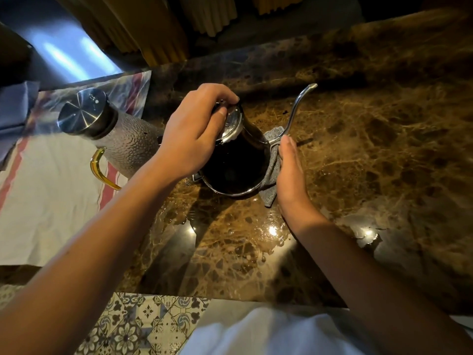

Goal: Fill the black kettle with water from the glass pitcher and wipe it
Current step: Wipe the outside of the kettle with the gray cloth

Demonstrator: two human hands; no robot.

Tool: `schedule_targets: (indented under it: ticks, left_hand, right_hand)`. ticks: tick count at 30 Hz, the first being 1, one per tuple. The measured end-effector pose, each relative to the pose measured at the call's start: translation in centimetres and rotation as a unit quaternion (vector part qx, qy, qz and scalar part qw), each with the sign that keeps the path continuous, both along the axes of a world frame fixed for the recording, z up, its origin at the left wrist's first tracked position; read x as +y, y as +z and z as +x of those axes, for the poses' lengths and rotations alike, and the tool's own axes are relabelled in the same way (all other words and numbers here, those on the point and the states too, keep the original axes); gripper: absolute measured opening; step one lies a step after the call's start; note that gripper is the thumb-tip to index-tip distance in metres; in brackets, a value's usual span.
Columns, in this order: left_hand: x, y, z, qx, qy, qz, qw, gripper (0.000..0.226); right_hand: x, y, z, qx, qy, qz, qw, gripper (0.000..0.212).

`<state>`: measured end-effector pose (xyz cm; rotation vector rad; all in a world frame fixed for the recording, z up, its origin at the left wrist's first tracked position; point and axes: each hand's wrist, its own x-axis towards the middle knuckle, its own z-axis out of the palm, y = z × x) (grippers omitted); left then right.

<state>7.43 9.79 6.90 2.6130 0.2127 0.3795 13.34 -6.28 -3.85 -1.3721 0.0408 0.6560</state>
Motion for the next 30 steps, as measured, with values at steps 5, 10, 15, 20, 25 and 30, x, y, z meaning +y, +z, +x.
schedule_targets:
  ticks: [5,10,15,20,25,30]
  left_hand:
    - [-0.2,-0.5,0.1,-0.014,0.015,0.018,1.0,0.035]
    - [-0.3,-0.5,0.1,-0.015,0.016,0.025,0.999,0.035]
    - [-0.3,-0.5,0.1,-0.02,0.034,0.029,0.999,0.034]
    - [-0.4,-0.7,0.2,-0.021,0.034,0.03,0.999,0.034]
    - [-0.3,-0.7,0.2,-0.024,0.032,0.034,0.999,0.034]
    - [-0.3,-0.8,0.2,-0.03,0.037,0.029,0.998,0.038]
  right_hand:
    - [-1.6,-0.9,-4.2,-0.031,0.037,0.007,0.999,0.062]
    - [-1.1,-1.2,-4.8,-0.032,0.056,-0.005,0.998,0.069]
    - [-0.1,-0.2,-2.6,-0.05,0.066,-0.014,0.996,0.064]
    - [-1.4,-0.7,-5.3,-0.191,0.117,-0.082,0.971,0.071]
    - [-0.7,1.9,-6.1,-0.276,0.133,-0.031,0.951,0.067]
    - [1.3,5.7,-3.8,-0.307,0.132,-0.001,0.943,0.063]
